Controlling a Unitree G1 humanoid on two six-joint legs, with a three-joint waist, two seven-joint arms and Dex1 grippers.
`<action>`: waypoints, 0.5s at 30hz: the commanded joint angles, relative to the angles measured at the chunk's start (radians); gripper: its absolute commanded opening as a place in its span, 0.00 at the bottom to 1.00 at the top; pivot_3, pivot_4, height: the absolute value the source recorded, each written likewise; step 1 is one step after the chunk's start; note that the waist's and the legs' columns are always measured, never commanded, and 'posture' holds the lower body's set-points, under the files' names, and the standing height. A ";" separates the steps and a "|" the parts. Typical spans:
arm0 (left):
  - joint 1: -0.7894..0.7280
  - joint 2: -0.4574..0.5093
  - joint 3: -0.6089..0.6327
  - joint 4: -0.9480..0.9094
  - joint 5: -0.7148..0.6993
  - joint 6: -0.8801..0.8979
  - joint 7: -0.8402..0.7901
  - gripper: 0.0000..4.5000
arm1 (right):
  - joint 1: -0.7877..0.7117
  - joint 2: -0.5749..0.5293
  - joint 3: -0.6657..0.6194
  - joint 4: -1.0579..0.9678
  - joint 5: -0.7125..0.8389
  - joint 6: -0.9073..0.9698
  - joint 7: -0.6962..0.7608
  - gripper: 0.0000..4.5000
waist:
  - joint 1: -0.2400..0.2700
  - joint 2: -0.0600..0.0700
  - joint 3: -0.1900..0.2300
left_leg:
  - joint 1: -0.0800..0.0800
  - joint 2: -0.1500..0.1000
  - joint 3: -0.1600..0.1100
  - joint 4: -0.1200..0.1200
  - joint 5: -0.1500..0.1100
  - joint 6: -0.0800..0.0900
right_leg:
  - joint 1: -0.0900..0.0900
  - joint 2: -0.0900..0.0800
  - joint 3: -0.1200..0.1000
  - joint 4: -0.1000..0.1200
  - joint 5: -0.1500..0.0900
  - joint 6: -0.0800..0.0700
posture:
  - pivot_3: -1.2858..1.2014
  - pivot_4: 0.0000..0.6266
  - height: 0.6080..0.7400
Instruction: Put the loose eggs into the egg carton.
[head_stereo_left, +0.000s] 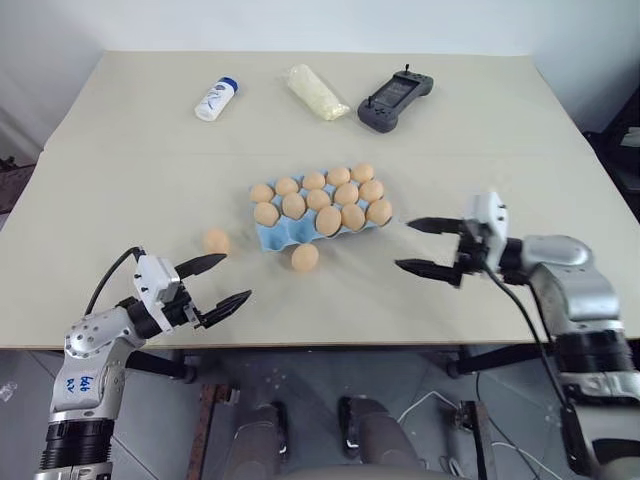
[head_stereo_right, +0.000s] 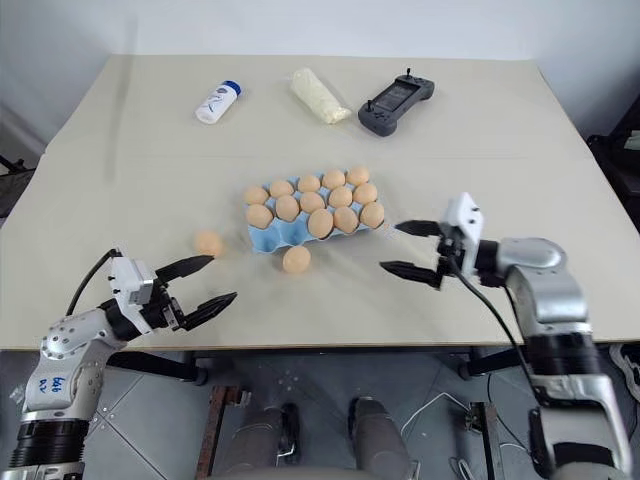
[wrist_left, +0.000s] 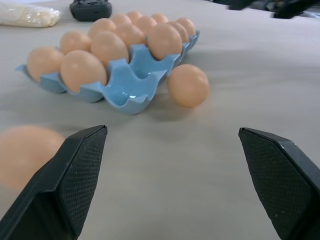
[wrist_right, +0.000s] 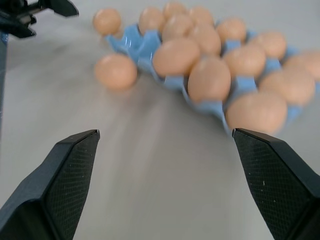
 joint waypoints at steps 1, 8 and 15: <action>0.018 0.006 0.034 0.001 -0.014 -0.024 0.006 1.00 | 0.055 -0.055 -0.057 -0.045 0.032 0.007 0.022 0.99 | 0.001 0.000 0.000 | 0.000 0.000 0.000 0.000 0.000 0.000 | 0.000 0.000 0.000 0.000 0.000 0.000 | 0.52 0.24 1.00; 0.046 -0.005 0.041 -0.013 -0.017 -0.029 0.012 1.00 | 0.116 -0.060 -0.076 -0.099 0.049 0.022 -0.007 0.99 | 0.000 0.000 0.000 | 0.001 0.000 0.000 0.000 0.000 0.000 | 0.001 0.000 0.000 0.000 0.000 -0.001 | 0.52 0.24 1.00; 0.053 -0.023 0.008 -0.161 -0.013 0.020 0.091 1.00 | 0.107 -0.032 -0.079 -0.130 0.107 0.034 0.005 0.99 | 0.003 0.000 0.000 | 0.000 0.000 0.000 0.000 -0.001 -0.001 | 0.001 -0.001 0.000 -0.001 0.000 -0.001 | 0.52 0.24 1.00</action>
